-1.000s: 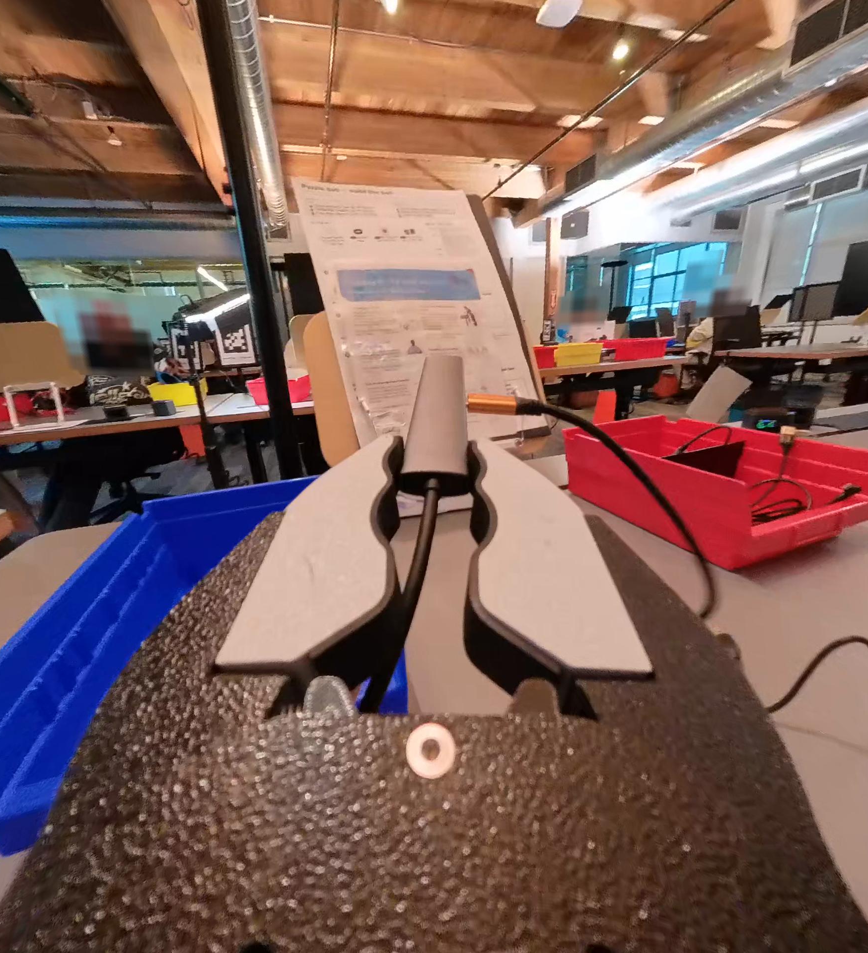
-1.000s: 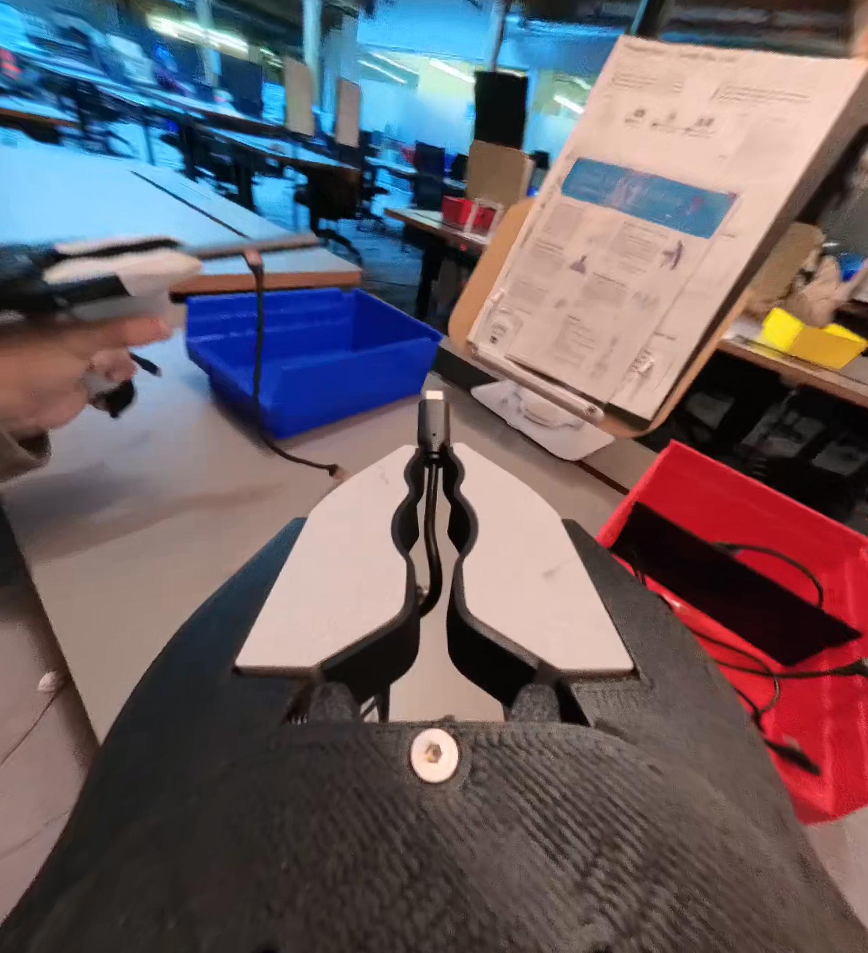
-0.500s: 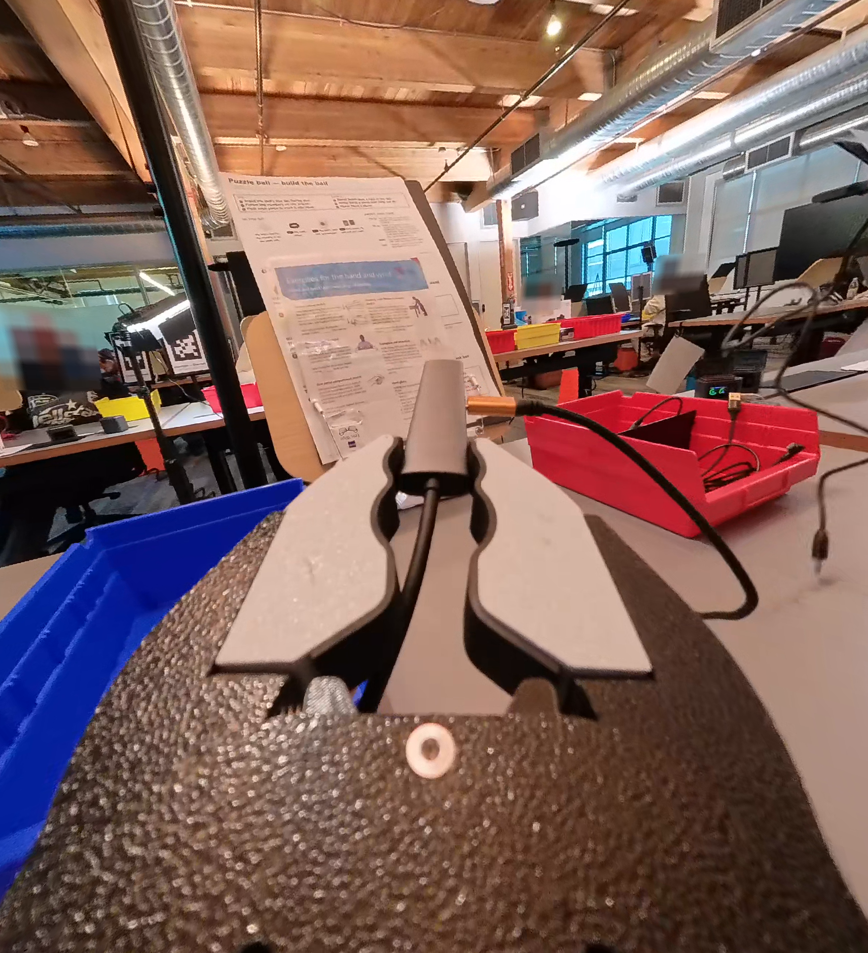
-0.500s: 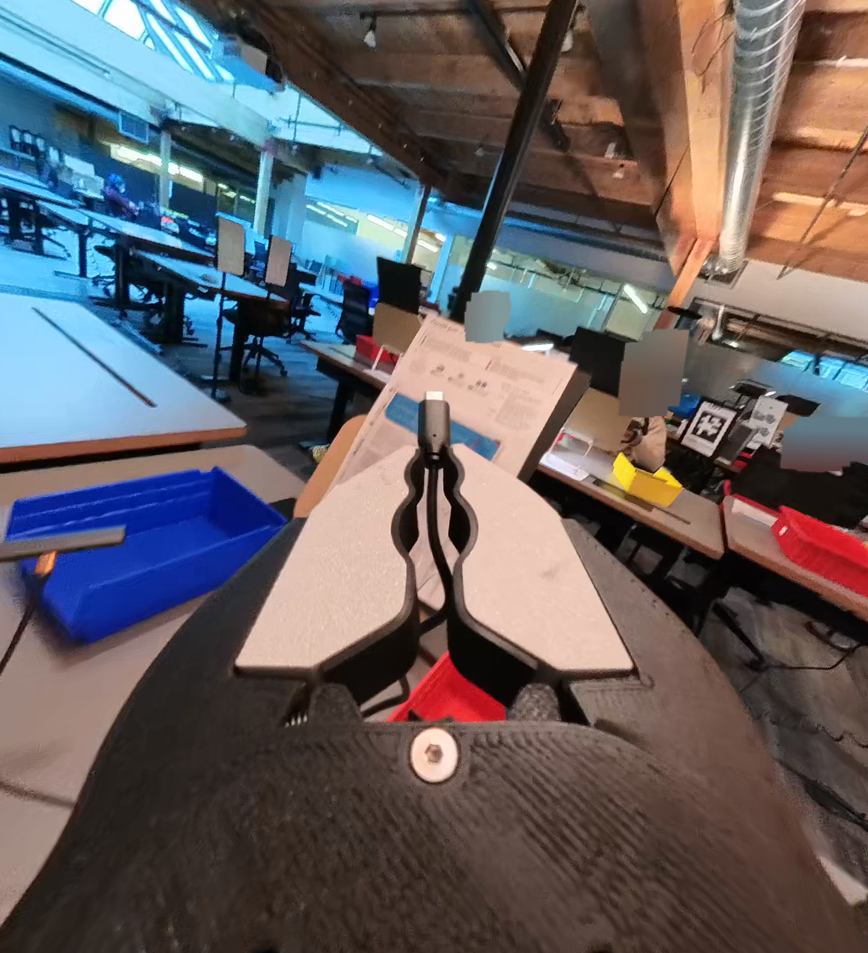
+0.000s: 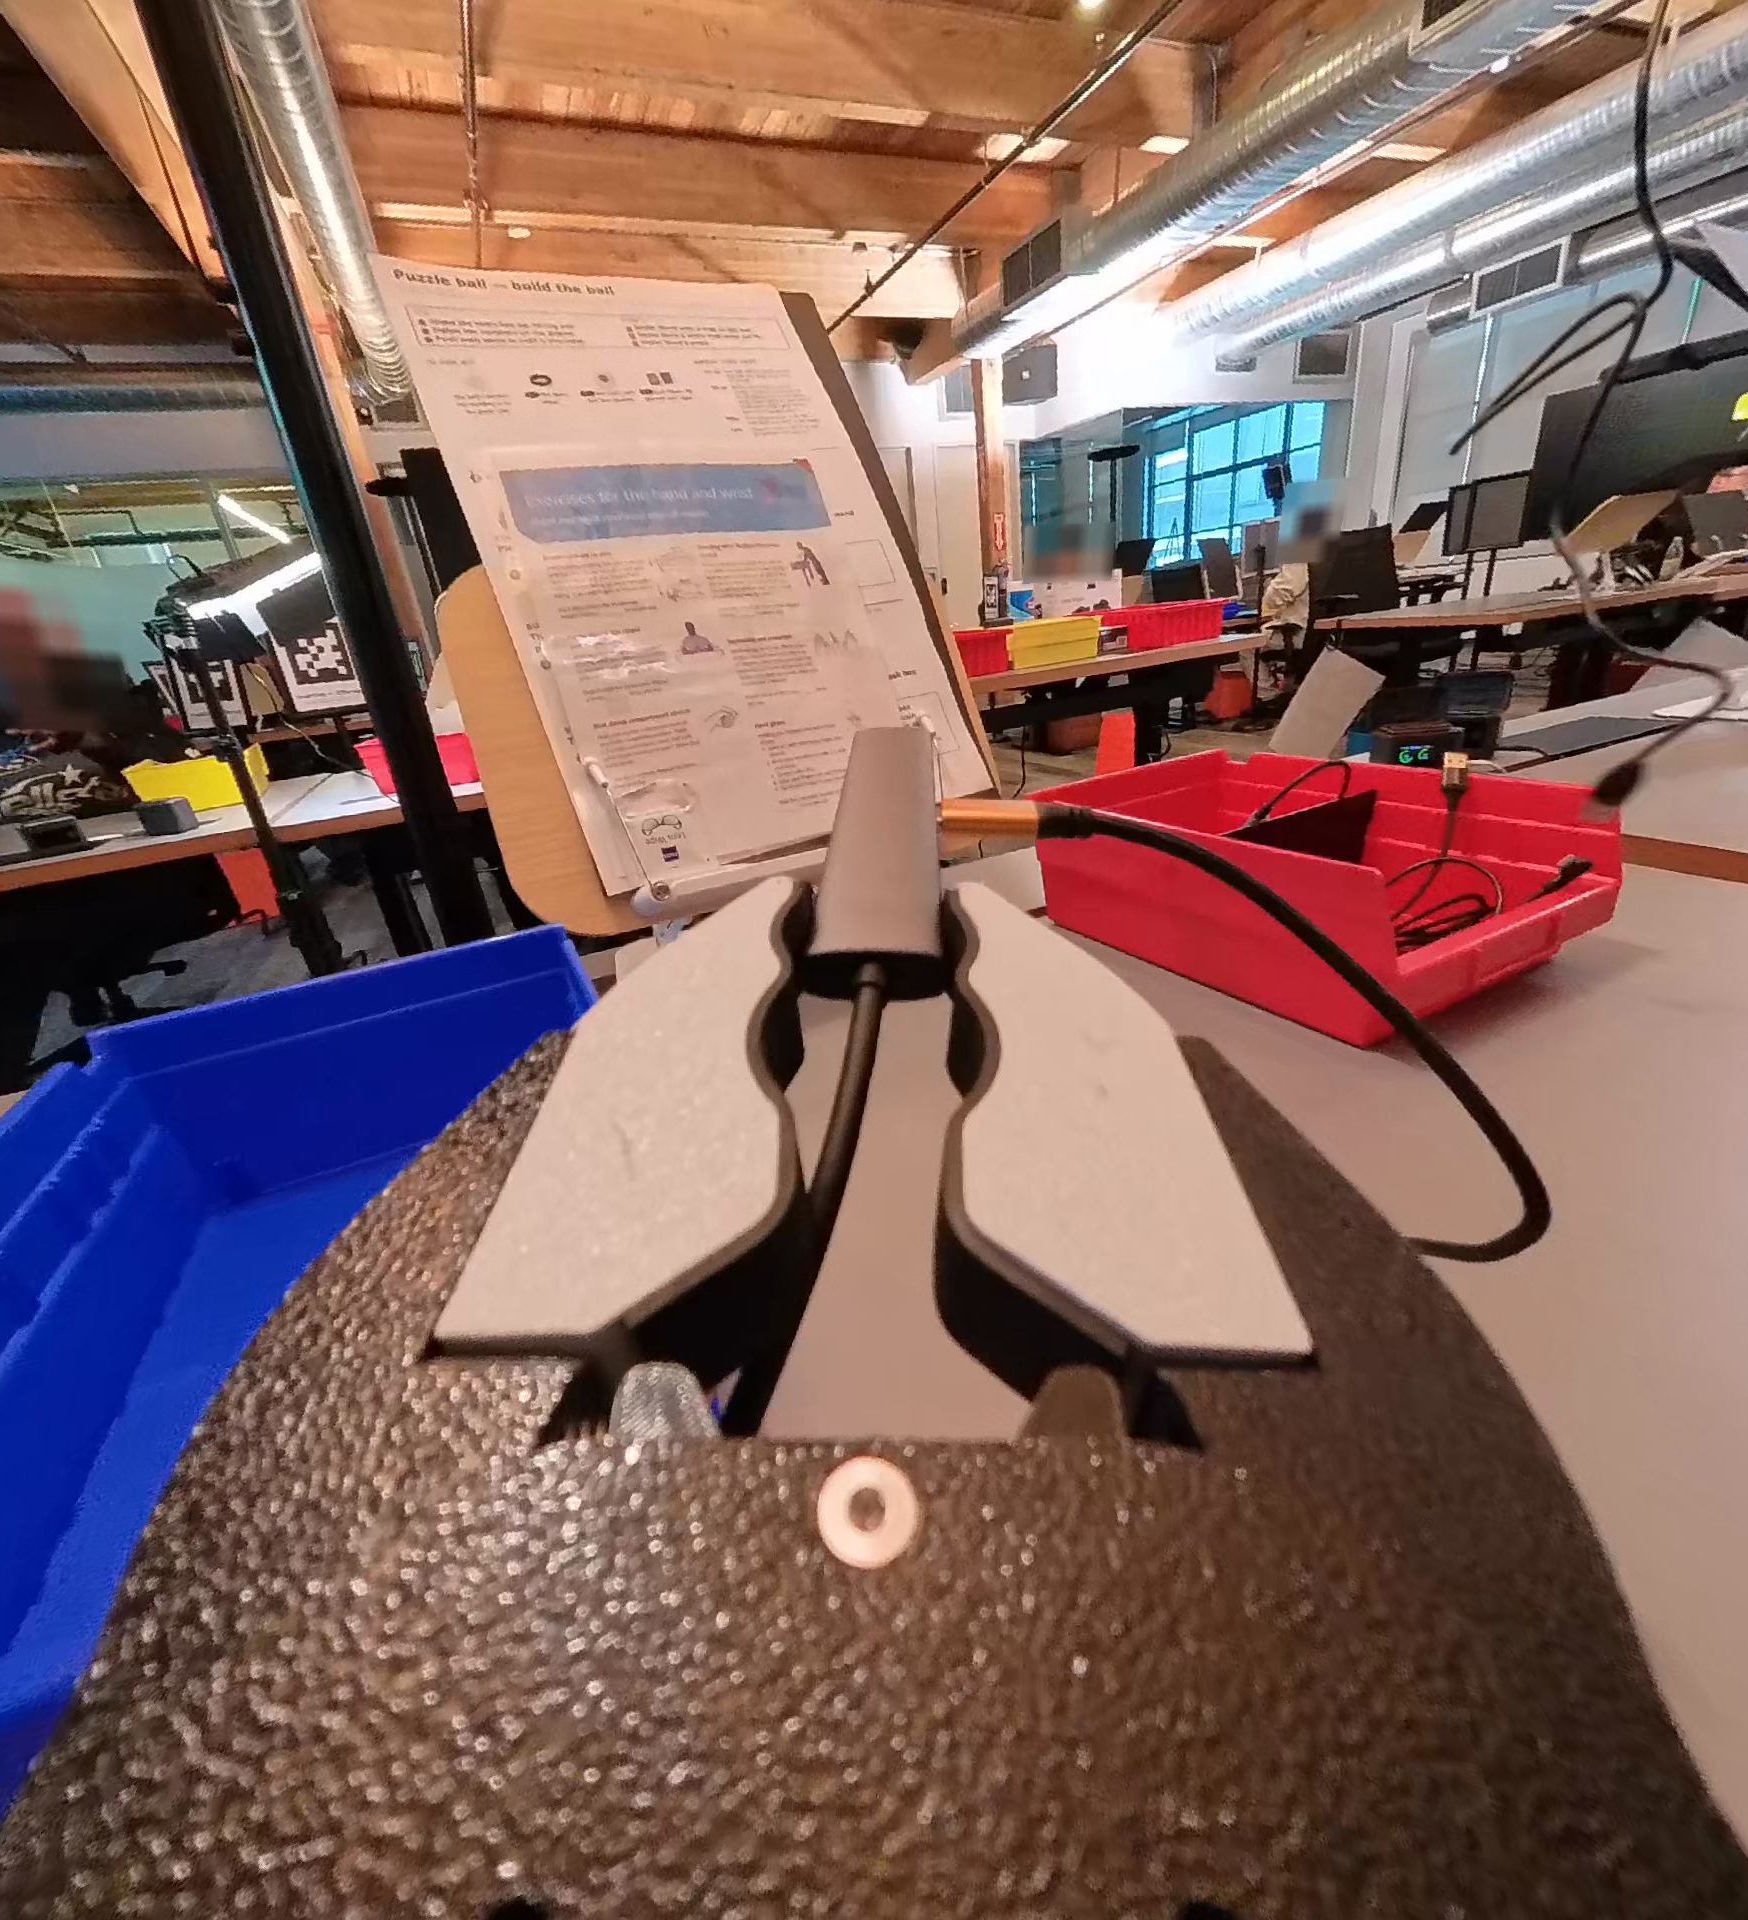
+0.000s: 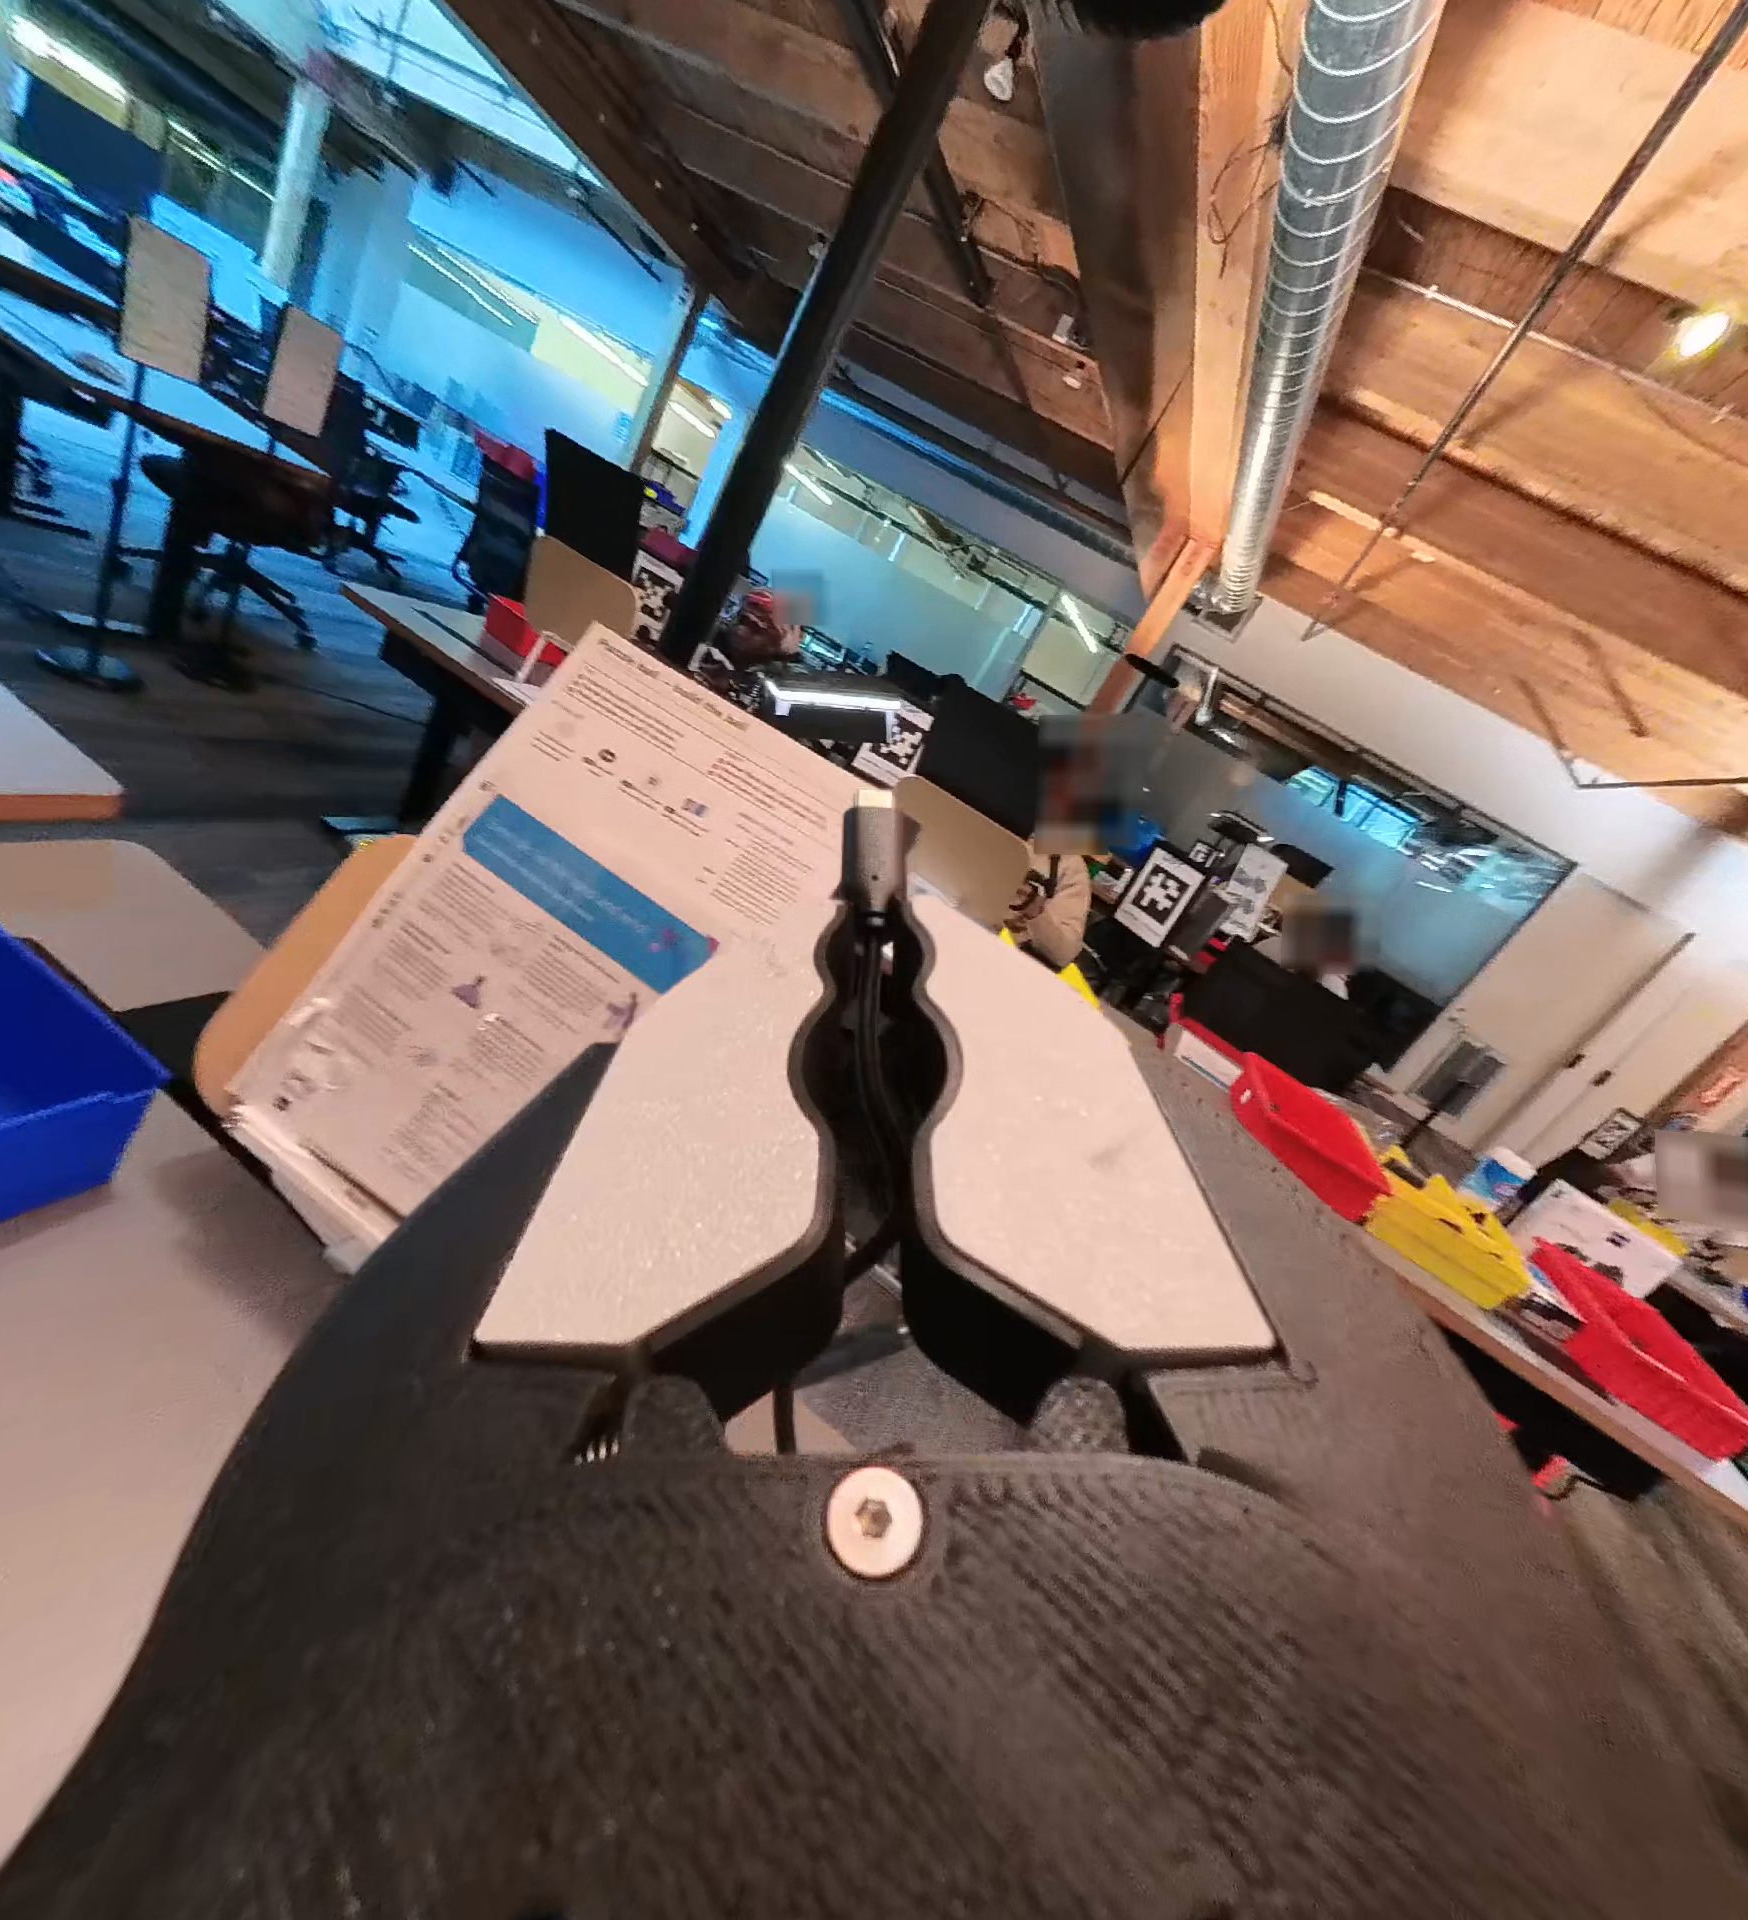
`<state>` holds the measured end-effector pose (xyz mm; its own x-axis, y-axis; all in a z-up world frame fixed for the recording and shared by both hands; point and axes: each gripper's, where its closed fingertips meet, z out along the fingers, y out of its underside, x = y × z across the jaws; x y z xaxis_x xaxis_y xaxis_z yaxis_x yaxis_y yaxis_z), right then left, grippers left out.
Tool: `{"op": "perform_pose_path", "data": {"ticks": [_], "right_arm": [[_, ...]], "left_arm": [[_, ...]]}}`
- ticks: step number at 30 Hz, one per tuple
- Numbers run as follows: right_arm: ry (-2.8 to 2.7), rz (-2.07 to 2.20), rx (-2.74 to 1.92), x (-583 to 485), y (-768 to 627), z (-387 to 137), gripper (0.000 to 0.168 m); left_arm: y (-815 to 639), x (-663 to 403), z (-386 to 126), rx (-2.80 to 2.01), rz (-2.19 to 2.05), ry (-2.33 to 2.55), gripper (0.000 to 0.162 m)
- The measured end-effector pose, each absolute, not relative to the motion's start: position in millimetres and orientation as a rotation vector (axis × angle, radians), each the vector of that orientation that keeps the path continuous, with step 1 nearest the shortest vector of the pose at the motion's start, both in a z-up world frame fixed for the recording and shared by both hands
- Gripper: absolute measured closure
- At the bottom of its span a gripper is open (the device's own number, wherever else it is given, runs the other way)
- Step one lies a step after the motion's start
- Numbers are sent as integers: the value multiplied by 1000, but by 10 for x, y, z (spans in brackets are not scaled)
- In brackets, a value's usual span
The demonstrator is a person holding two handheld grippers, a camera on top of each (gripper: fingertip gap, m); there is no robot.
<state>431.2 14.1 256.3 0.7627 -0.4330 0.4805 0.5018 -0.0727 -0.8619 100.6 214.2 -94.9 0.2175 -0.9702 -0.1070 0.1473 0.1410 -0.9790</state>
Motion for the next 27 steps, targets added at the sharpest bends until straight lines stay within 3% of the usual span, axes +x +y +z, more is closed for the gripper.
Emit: {"op": "perform_pose_path", "data": {"ticks": [4,17,22,23,25,27], "right_arm": [[-27,-673,-1496,4426,230,2181,161],[-96,-721,-2329,4771,135,-934,161],[-175,-736,-2478,4794,111,-1652,161],[-155,-769,-2487,4824,100,-1706,152],[-35,-853,-2452,4918,52,-1645,109],[115,-861,-2360,4868,0,-1399,94]], "left_arm": [[2109,1062,-1014,-1098,-1052,1017,139],[1919,1195,-1150,-1089,-1095,1092,139],[1888,1210,-1169,-1087,-1113,1106,139],[1879,1217,-1178,-1091,-1120,1110,139],[1857,1227,-1192,-1094,-1133,1118,139],[1845,1236,-1208,-1093,-1119,1132,139]]}}
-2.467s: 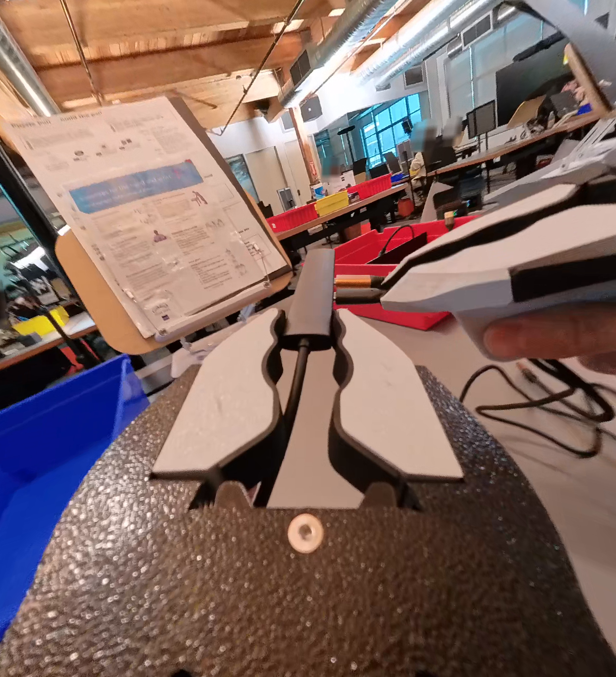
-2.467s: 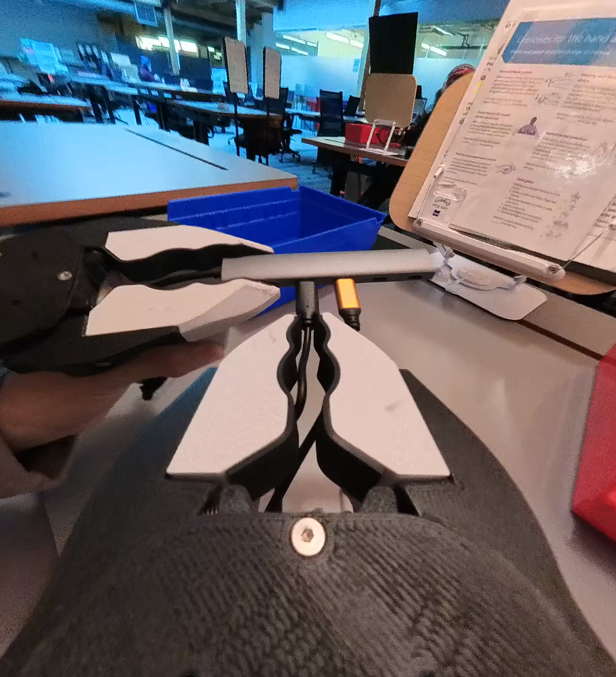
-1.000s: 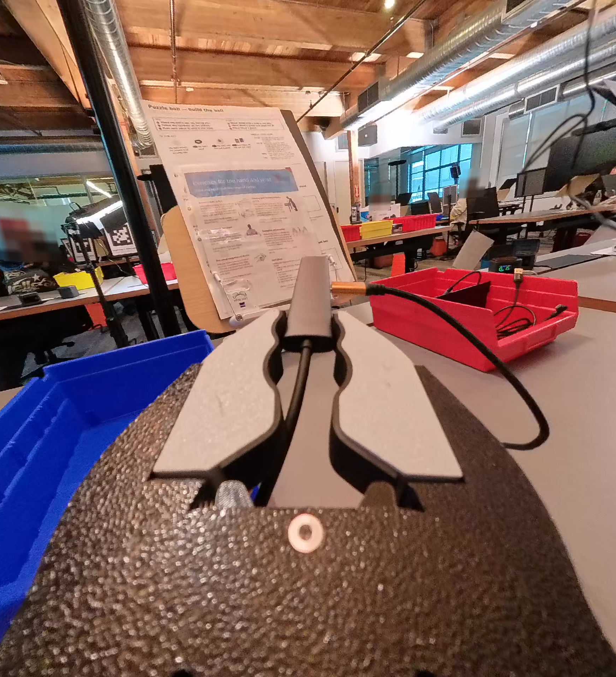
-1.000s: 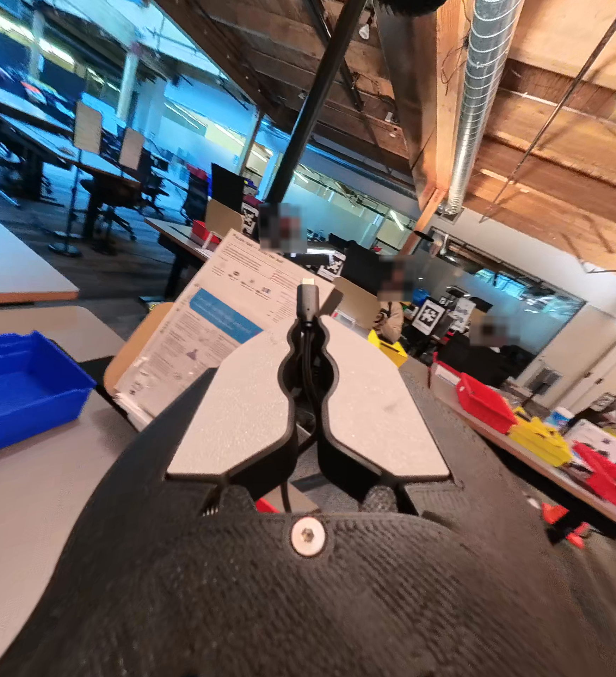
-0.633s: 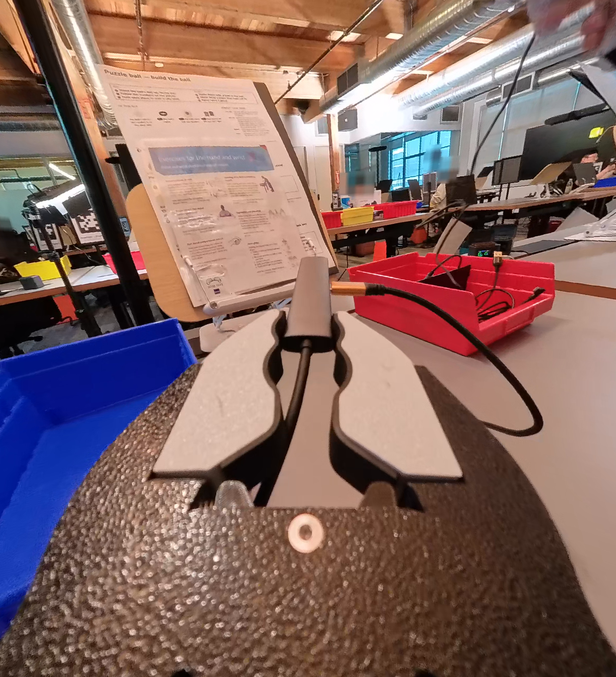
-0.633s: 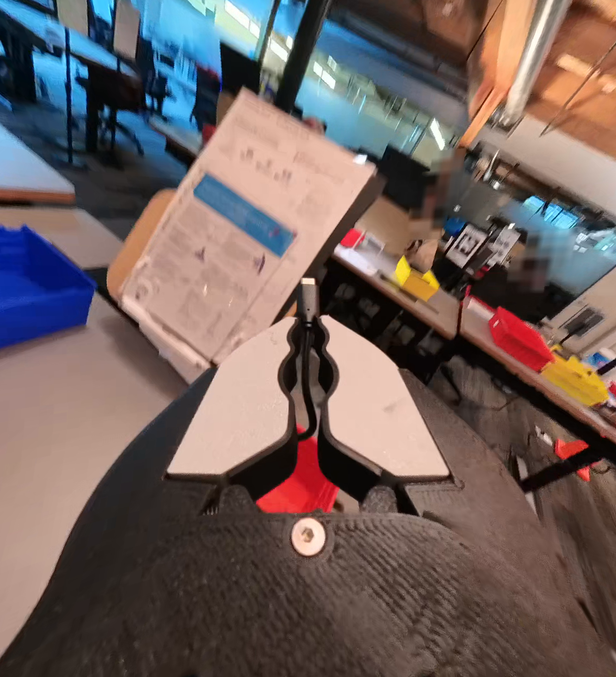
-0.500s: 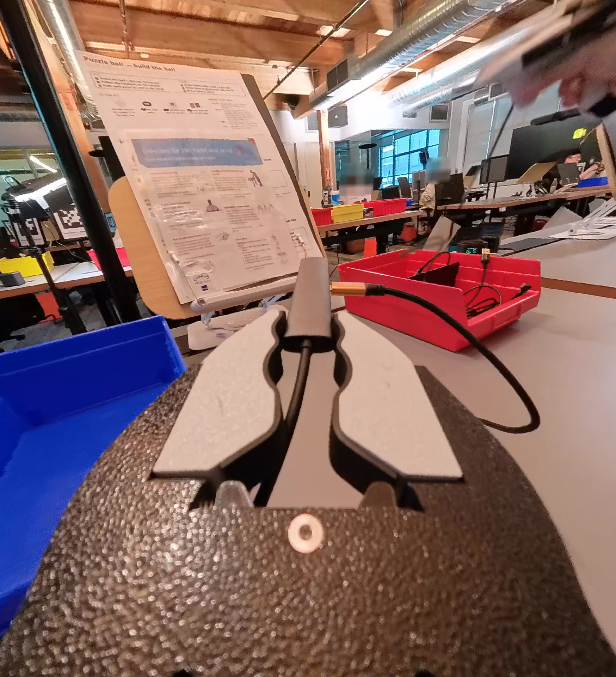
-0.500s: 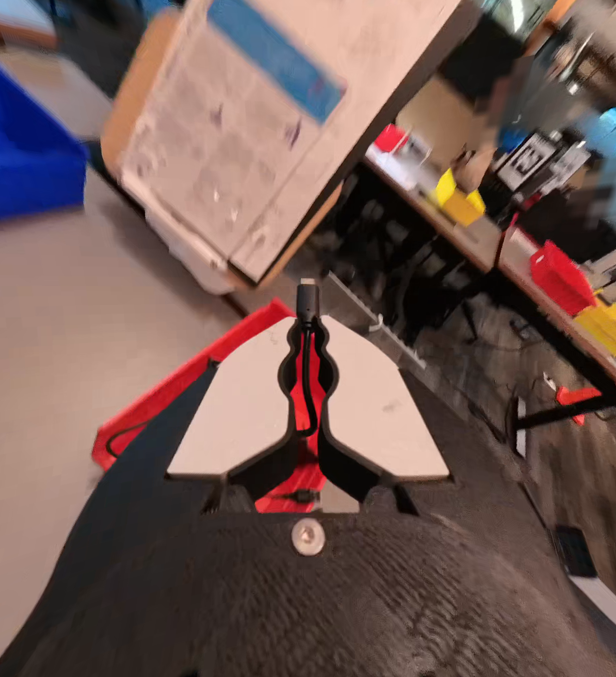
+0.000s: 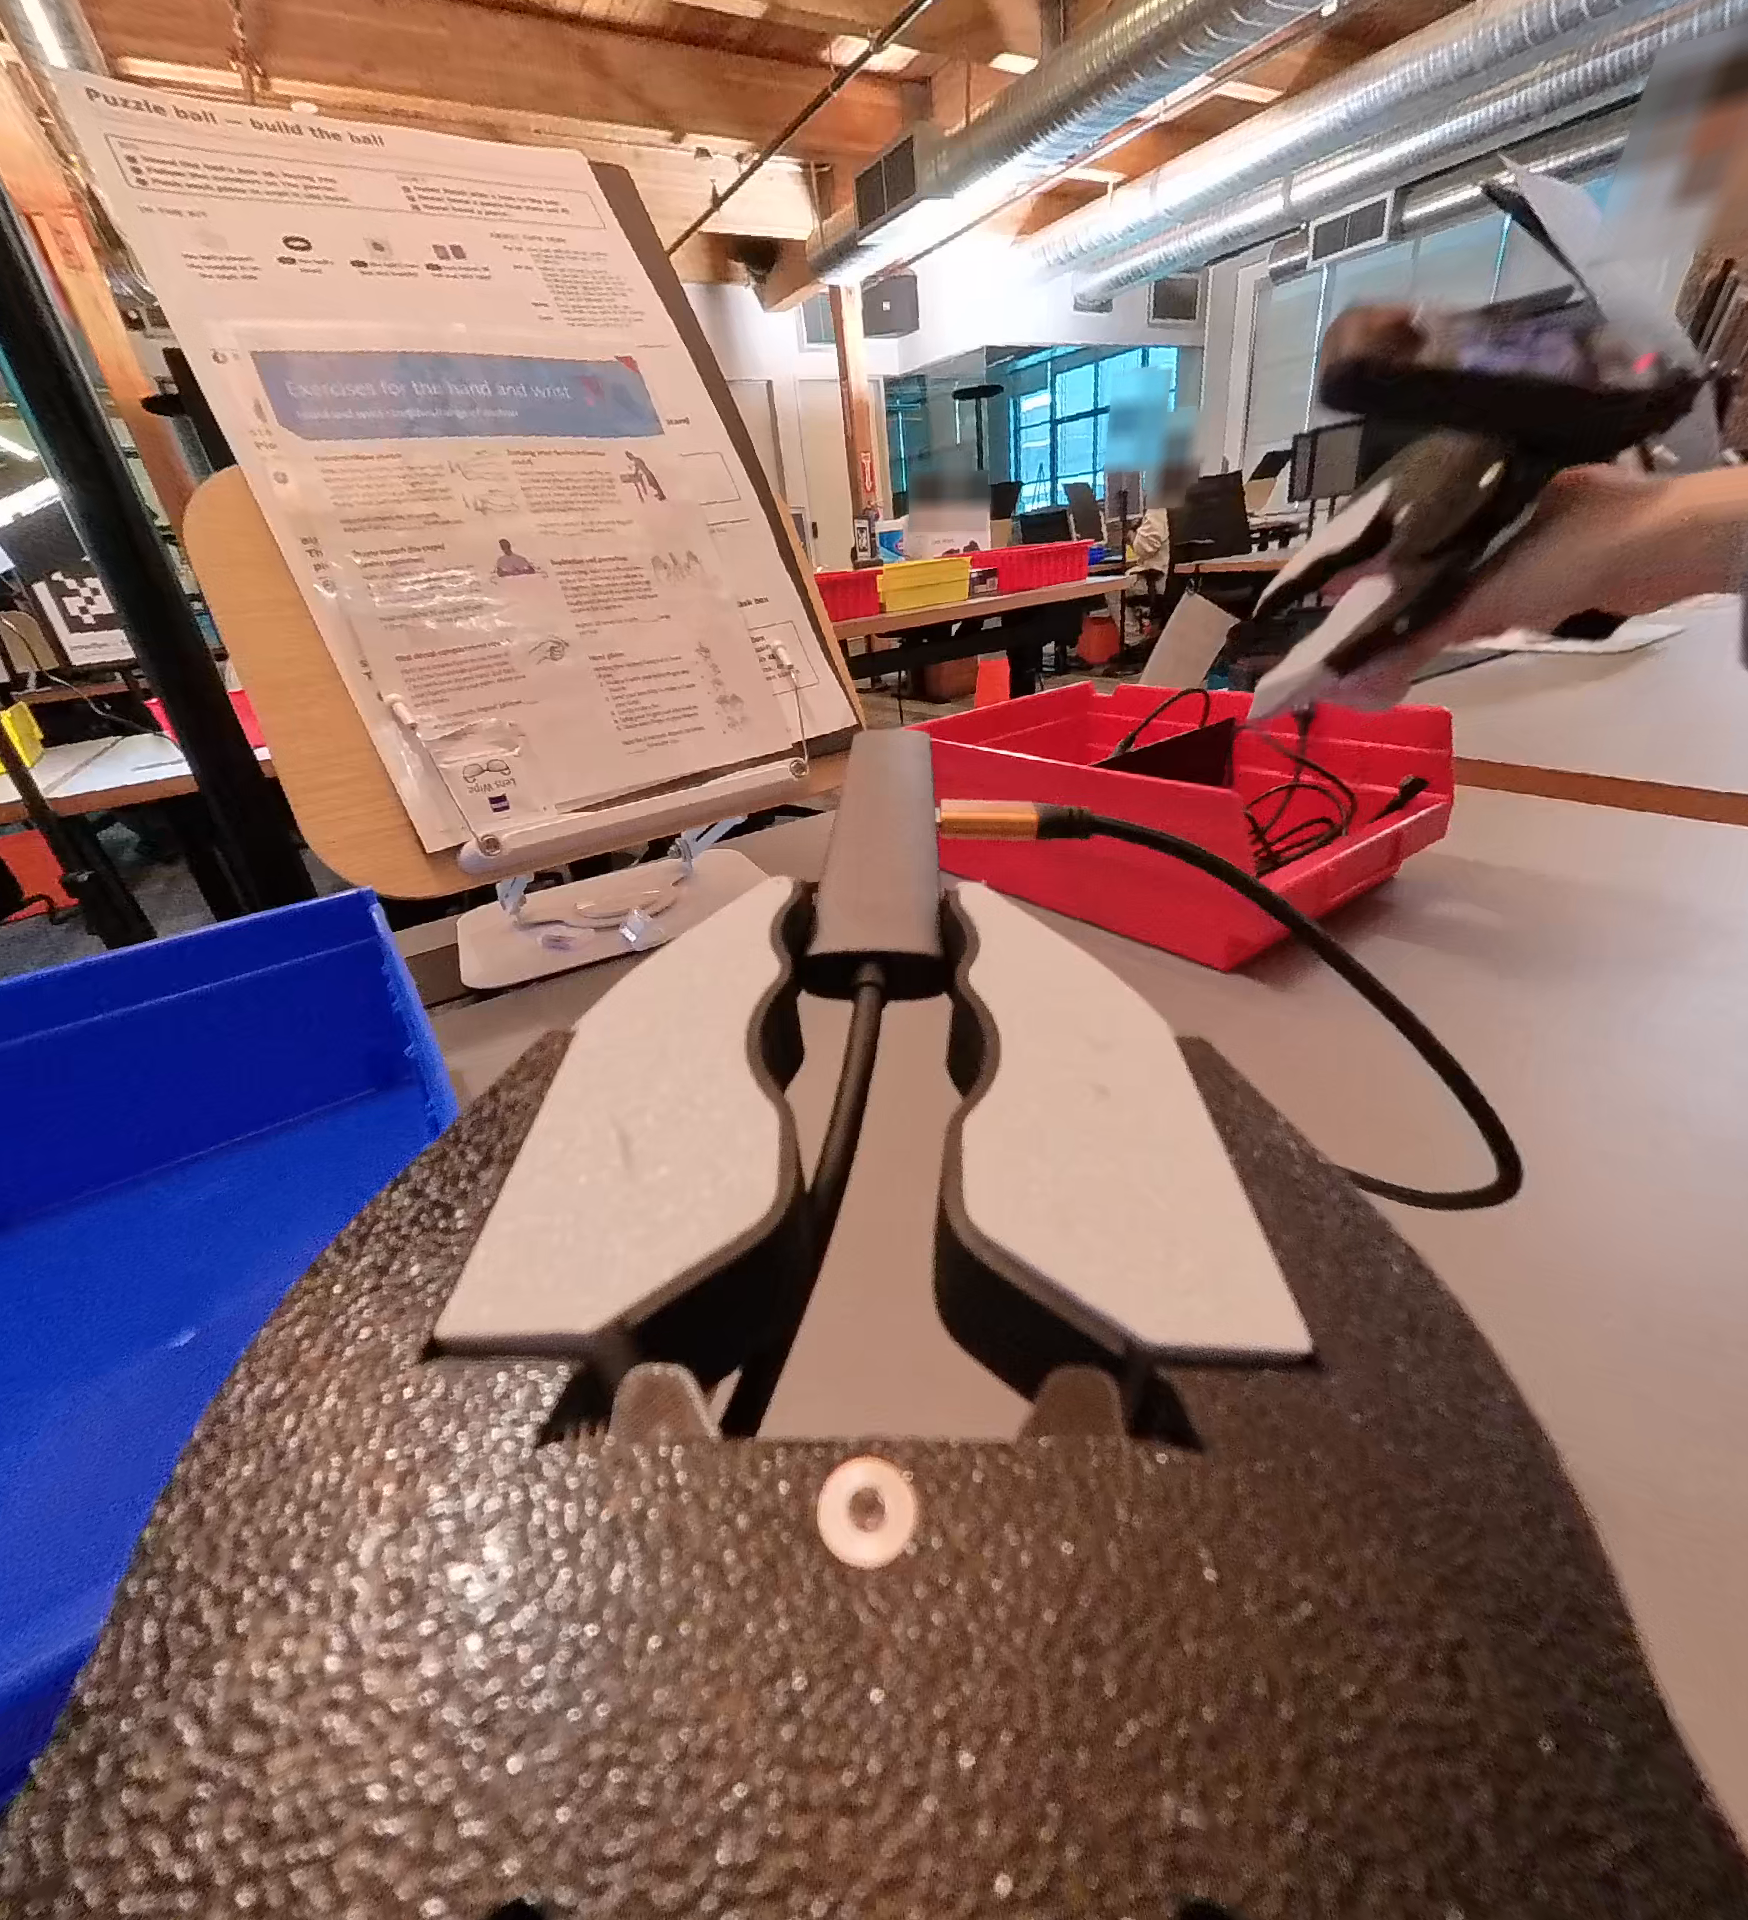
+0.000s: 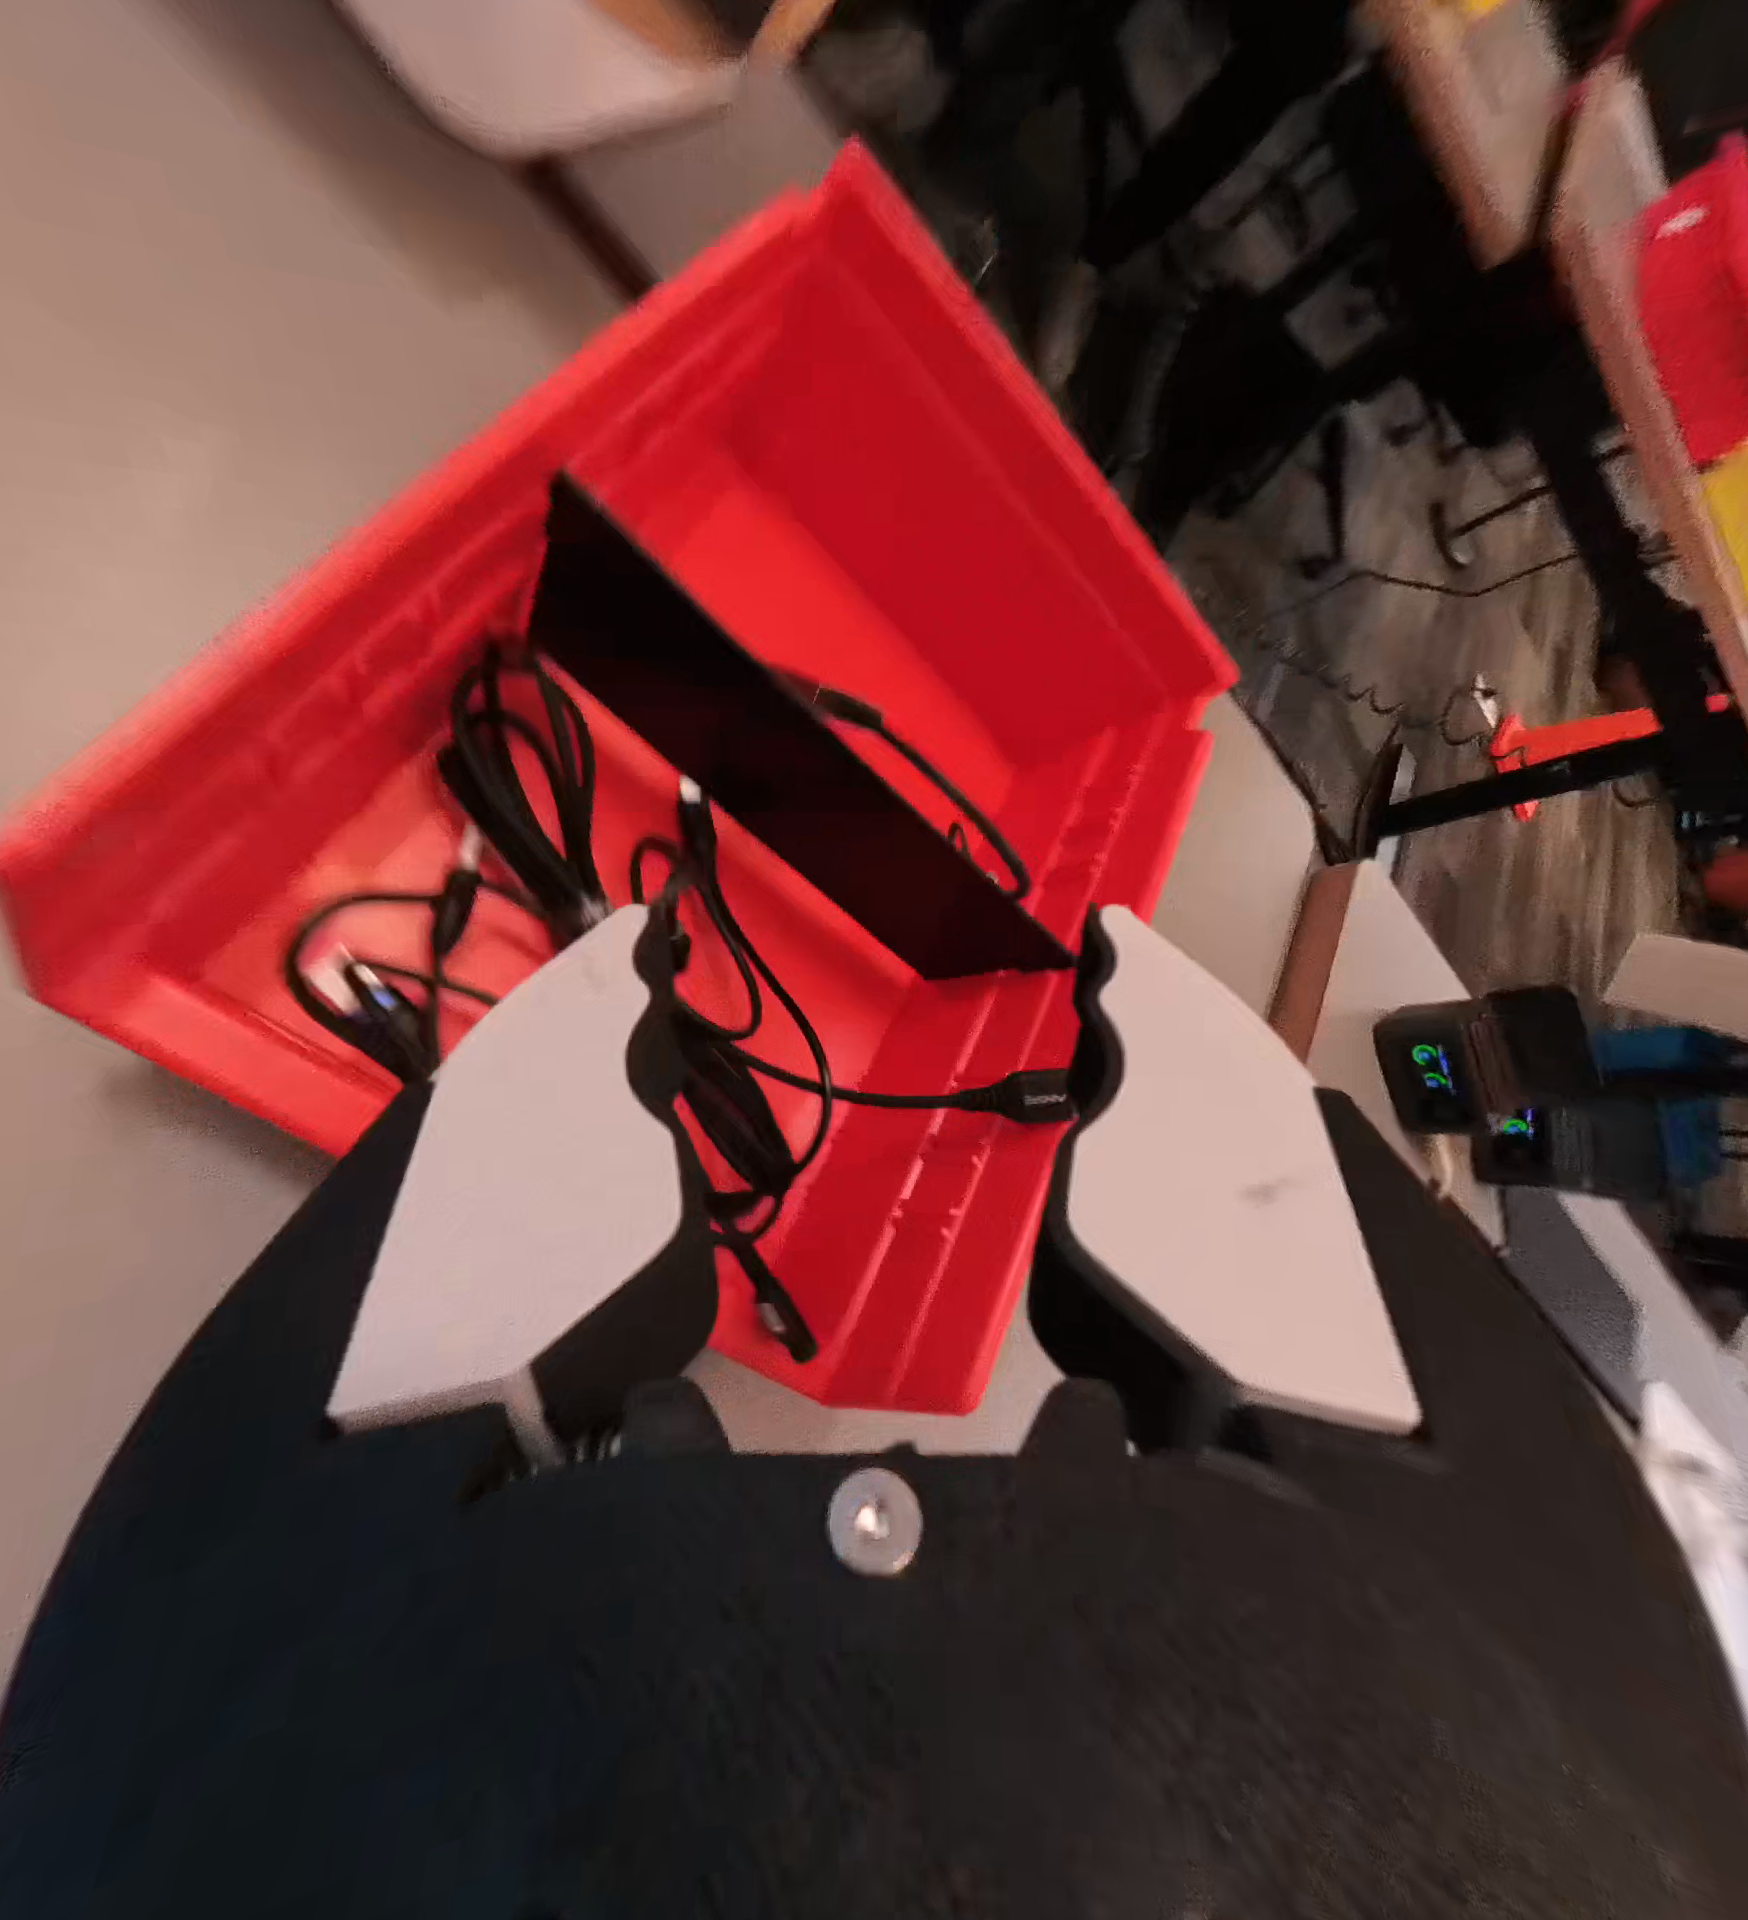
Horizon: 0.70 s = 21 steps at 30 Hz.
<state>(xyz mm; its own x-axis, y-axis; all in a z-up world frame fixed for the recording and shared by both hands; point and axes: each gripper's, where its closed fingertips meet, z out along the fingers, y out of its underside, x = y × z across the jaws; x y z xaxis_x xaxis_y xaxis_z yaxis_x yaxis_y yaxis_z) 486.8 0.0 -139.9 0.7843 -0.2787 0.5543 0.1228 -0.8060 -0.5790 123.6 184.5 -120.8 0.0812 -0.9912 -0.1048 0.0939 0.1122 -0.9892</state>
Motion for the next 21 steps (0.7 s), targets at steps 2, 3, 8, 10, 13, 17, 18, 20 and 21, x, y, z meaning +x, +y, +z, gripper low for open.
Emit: {"op": "perform_pose_path", "data": {"ticks": [2,3,8,10,13,17,18,20,21], "right_arm": [[201,-709,-2154,4480,111,-1099,86],[223,-580,-2055,4156,218,-996,87],[21,-103,-1673,2233,843,-967,99],[-23,-42,-1655,1868,996,-1120,101],[-30,-84,-1653,1783,1130,-1318,110],[-4,-52,-1602,1743,1172,-1370,133],[-11,-36,-1573,1710,1168,-1351,137],[18,-38,-1536,1712,1146,-1323,143],[31,-53,-1522,1727,1132,-1314,146]], "left_arm": [[1835,1249,-1228,-1095,-1108,1137,139],[1829,1255,-1236,-1096,-1110,1129,139],[1682,1349,-1370,-1113,-1145,1147,139],[1627,1368,-1419,-1110,-1129,1155,139],[1552,1373,-1430,-1085,-1125,1165,139],[1487,1366,-1389,-1064,-1167,1150,139],[1463,1370,-1387,-1058,-1178,1154,139],[1422,1380,-1394,-1054,-1191,1157,139],[1395,1384,-1400,-1053,-1203,1158,139]]}}
